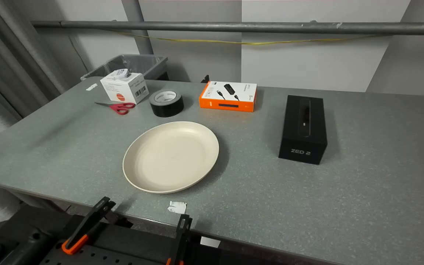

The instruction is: Put the tape on the plate

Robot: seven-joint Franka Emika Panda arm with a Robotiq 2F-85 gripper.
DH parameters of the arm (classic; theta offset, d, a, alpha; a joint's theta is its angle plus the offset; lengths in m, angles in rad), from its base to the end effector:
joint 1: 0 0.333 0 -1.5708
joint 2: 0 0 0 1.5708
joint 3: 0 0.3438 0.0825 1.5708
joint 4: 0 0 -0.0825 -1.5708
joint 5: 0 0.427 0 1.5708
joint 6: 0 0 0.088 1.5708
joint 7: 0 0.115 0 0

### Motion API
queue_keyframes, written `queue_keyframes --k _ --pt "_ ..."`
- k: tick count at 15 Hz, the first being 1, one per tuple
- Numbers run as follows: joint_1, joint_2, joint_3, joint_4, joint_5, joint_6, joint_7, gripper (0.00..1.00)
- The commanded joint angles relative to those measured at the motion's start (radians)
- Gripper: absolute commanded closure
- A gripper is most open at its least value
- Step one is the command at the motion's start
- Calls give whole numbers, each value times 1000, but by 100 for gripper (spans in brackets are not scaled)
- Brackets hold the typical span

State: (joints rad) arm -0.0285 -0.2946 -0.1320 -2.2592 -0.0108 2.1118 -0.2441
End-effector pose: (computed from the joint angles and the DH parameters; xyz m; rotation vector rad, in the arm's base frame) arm 0.5023 -0.0853 0.4961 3.1290 0.1430 0.2316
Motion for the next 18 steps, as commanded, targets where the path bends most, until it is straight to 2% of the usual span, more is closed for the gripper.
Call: queue_keyframes --k 1,2,4,5,11,15,18 --pt "43 141 75 11 0 114 34 0" --pt "46 179 96 19 -20 137 50 0" --pt "48 225 115 52 -20 92 65 0" --pt "42 180 114 7 -13 112 51 0" --pt "42 223 121 34 -13 110 53 0" --pt "68 434 165 149 -47 134 172 0" --pt "100 598 177 249 -143 173 317 0"
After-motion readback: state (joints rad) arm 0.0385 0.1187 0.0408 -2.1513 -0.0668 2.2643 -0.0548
